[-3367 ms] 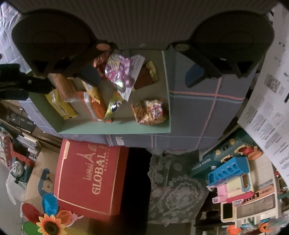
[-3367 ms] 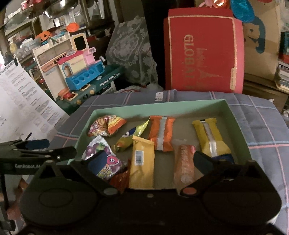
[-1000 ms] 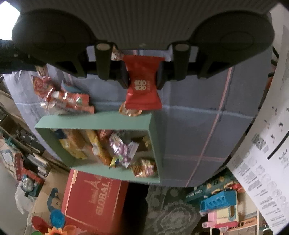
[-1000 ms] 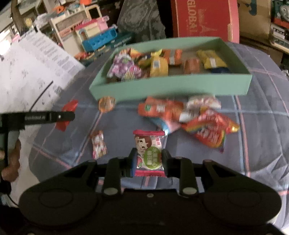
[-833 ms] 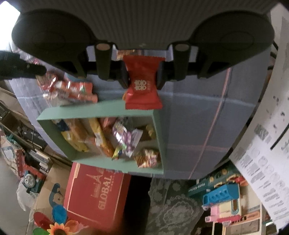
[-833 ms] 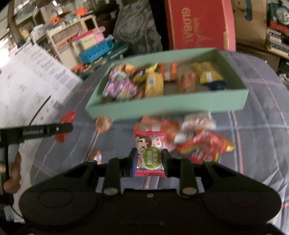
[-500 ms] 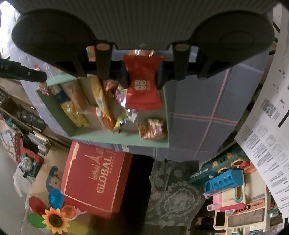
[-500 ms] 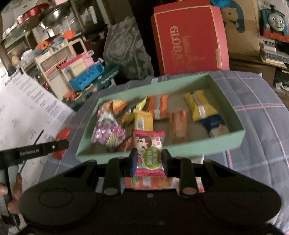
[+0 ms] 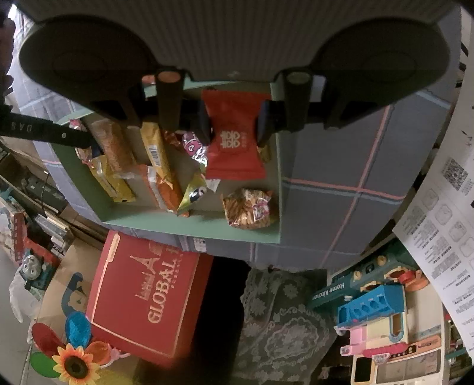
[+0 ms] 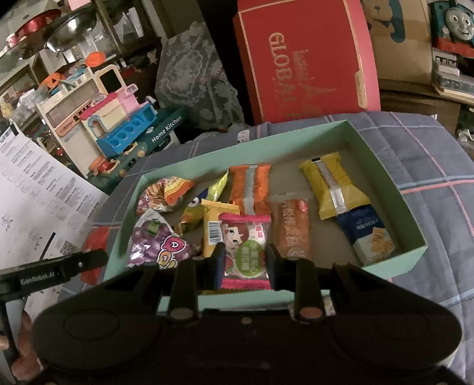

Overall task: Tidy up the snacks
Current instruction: 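Carry both packets into the green box and open both tools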

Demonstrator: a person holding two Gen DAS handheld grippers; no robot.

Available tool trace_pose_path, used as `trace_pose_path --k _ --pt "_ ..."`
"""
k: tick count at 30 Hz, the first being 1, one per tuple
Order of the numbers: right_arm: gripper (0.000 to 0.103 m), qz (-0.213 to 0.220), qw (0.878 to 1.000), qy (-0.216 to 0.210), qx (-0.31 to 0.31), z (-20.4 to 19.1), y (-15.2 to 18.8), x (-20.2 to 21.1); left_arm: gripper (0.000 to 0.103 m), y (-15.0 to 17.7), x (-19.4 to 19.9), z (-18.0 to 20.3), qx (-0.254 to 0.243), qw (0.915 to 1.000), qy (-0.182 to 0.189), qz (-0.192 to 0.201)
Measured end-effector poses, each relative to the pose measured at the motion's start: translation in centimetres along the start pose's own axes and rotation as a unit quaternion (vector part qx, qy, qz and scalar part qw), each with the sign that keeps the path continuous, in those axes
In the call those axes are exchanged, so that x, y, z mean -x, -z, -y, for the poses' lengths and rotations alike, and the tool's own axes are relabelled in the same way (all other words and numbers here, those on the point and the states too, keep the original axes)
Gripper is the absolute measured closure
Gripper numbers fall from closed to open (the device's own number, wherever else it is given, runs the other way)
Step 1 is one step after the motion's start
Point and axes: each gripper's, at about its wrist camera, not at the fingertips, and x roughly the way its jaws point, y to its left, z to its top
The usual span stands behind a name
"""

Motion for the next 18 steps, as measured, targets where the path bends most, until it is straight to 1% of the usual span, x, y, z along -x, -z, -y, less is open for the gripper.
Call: trace_pose_path --k 7,8,9,10,11,12,13,14,16,17,18 --pt "0.075 -0.008 1.0 0.001 -0.001 -0.2 0.0 -0.8 0.071 0.4 -0.8 -0.1 0.001 1.0 -0.004 -0.008" --pt "0.073 -0.01 1.0 0.0 -0.001 -0.2 0.0 -1.0 0.071 0.5 -0.8 -0.1 0.001 0.9999 -0.006 -0.009" --pt "0.072 -0.011 1.0 -0.001 -0.002 -0.3 0.1 -1.0 0.068 0.6 -0.9 -0.2 0.001 0.9999 -0.007 -0.009" --pt "0.068 -0.011 1.0 -0.003 -0.004 -0.3 0.1 -1.0 0.063 0.7 -0.8 -0.1 0.001 0.9999 -0.012 -0.008" --pt "0.052 -0.009 1.0 -0.007 -0.007 -0.3 0.1 -0.9 0.04 0.8 -0.8 -0.2 0.002 0.9998 -0.017 -0.008" --pt "0.041 -0.004 1.0 -0.008 -0.009 -0.3 0.1 -0.7 0.015 0.8 -0.7 -0.2 0.006 0.9997 -0.023 -0.006" --pt "0.019 0.005 1.0 -0.005 -0.01 -0.4 0.2 -0.5 0.006 0.9 -0.5 -0.3 0.012 0.9994 -0.032 0.001" --pt "0.009 0.017 1.0 0.0 -0.007 -0.5 0.2 -0.1 0.0 0.9 -0.3 -0.4 0.017 0.9991 -0.038 0.008" --pt "0.005 0.031 1.0 0.002 -0.001 -0.7 0.1 0.5 0.0 0.9 0.0 -0.6 0.023 0.9989 -0.039 0.009" --pt "0.001 0.032 0.999 0.003 0.002 -0.8 0.1 0.7 0.0 0.9 0.0 -0.7 0.026 0.9989 -0.038 0.005" --pt "0.0 0.034 0.999 0.005 0.004 -0.9 0.0 0.9 0.0 0.9 0.0 -0.8 0.028 0.9988 -0.039 0.004"
